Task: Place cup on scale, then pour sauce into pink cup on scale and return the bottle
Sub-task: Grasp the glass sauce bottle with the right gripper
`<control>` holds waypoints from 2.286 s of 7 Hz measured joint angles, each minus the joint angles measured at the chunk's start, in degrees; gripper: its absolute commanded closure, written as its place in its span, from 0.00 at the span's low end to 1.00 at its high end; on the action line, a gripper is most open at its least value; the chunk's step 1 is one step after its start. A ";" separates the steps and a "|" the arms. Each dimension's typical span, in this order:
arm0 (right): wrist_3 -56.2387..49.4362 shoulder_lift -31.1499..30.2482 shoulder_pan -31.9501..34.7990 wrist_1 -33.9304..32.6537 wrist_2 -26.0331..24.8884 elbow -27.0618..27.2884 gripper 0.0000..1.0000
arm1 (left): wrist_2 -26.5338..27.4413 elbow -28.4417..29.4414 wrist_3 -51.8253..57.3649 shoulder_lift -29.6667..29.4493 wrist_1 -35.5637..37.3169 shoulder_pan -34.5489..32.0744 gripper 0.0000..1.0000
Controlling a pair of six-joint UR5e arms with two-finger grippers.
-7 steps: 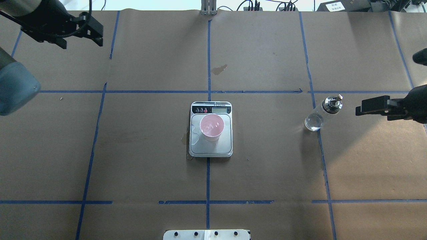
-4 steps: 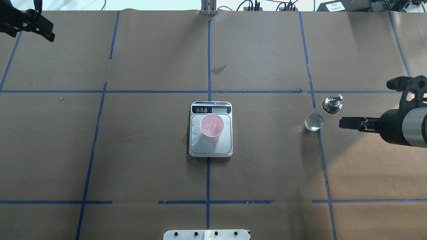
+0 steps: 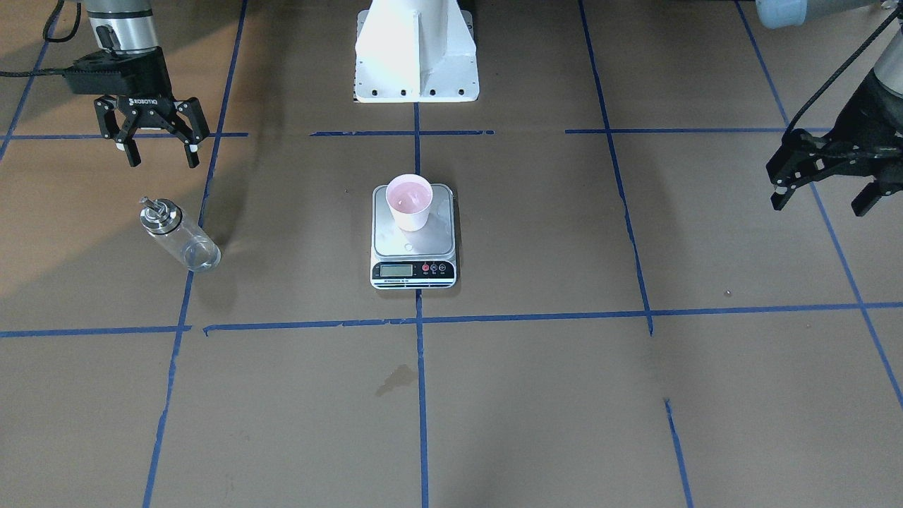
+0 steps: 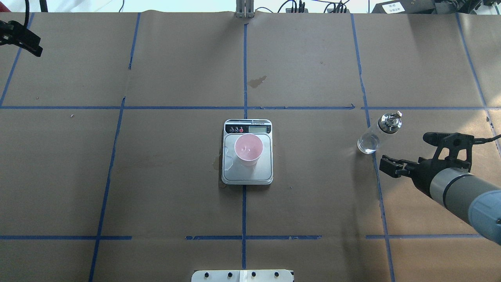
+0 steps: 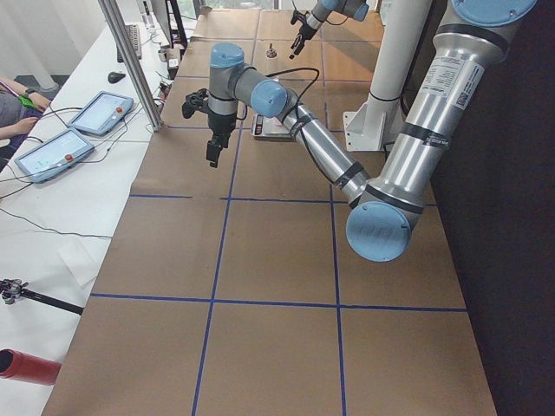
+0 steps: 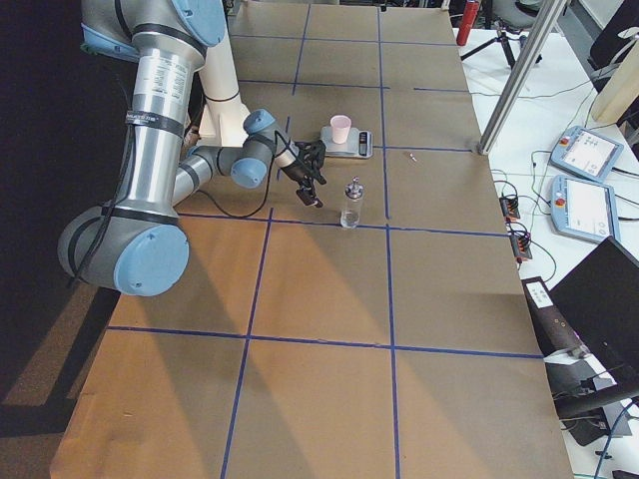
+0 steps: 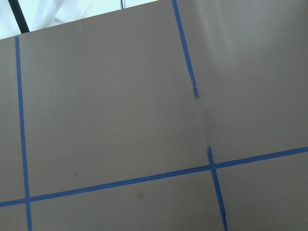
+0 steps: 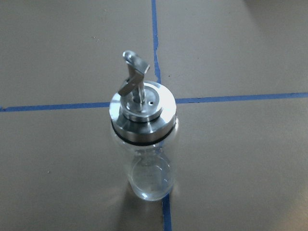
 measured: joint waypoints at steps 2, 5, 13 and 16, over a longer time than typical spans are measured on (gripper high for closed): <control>0.20 3.77 -2.17 2.97 -9.55 -6.50 0.00 | 0.01 -0.01 0.14 0.40 -0.11 -0.02 0.00; -0.45 9.07 -3.18 3.48 -18.77 -14.14 0.00 | -0.17 0.00 0.08 0.39 -0.08 -0.02 0.00; -3.81 12.77 -2.78 3.46 -23.71 -19.64 0.00 | -1.64 0.66 -0.10 -0.38 0.03 -0.08 0.00; -5.38 13.99 -0.84 3.44 -23.80 -20.52 1.00 | -1.66 0.68 -0.25 -0.40 0.09 -0.10 0.00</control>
